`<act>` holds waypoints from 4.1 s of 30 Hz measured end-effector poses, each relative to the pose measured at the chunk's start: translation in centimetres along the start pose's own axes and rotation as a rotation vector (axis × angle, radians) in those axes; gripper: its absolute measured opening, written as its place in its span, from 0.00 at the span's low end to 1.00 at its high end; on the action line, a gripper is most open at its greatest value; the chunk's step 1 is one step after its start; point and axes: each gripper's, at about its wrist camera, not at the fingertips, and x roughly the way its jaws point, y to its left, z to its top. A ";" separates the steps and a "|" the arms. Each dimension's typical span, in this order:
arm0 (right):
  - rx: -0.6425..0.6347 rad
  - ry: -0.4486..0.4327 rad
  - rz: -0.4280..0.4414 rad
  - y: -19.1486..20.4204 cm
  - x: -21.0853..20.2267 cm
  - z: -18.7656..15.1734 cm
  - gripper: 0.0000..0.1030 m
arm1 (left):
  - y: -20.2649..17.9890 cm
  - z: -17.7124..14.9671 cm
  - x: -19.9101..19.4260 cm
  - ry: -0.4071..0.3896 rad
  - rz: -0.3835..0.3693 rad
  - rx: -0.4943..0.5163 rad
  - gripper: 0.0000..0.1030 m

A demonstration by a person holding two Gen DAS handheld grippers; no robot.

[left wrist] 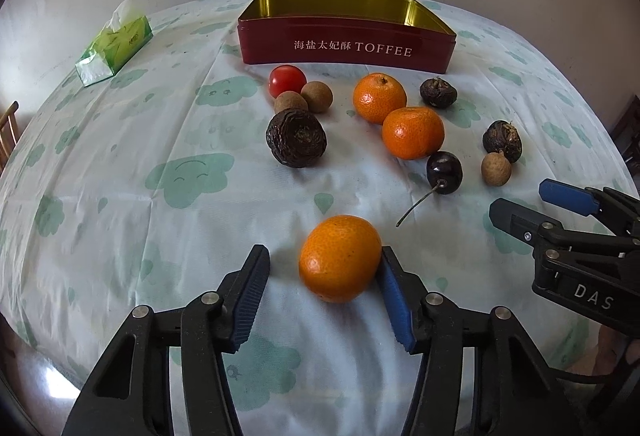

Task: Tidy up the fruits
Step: 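Close the left tool on the orange while the right tool grasps the longan, then lift the orange and longan and carry both toward the TOFFEE tin, then lower both fruits into the tin and open both tools to release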

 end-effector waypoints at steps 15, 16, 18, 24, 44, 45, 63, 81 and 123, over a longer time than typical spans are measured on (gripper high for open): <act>-0.022 -0.036 -0.002 0.4 1.2 1.1 0.41 | 1.0 0.1 -0.2 -0.019 -0.083 -0.028 0.37; -0.023 -0.039 -0.003 0.4 1.2 1.2 0.38 | 0.9 0.0 -0.2 -0.020 -0.083 -0.027 0.37; -0.026 -0.045 0.001 0.5 1.2 1.2 0.32 | 0.9 0.0 -0.2 -0.022 -0.082 -0.025 0.37; -0.020 -0.054 0.016 0.4 1.1 1.0 0.22 | 0.9 0.0 -0.2 -0.025 -0.087 -0.032 0.37; -0.020 -0.063 0.038 0.4 0.7 0.6 0.22 | 1.8 -0.1 -0.6 -0.039 -0.070 -0.068 0.37; -0.017 -0.065 0.040 0.3 0.6 0.5 0.22 | 1.9 -0.1 -0.7 -0.041 -0.069 -0.070 0.37; -0.020 -0.080 0.070 0.7 -1.6 0.7 0.22 | 2.5 0.3 -2.0 -0.085 -0.042 -0.081 0.37; -0.039 -0.105 0.089 1.1 -2.9 2.1 0.22 | 3.6 3.1 -3.2 -0.138 -0.024 -0.074 0.37; -0.040 -0.094 0.058 -0.9 6.1 18.3 0.22 | 5.1 21.5 6.3 -0.165 -0.050 0.041 0.37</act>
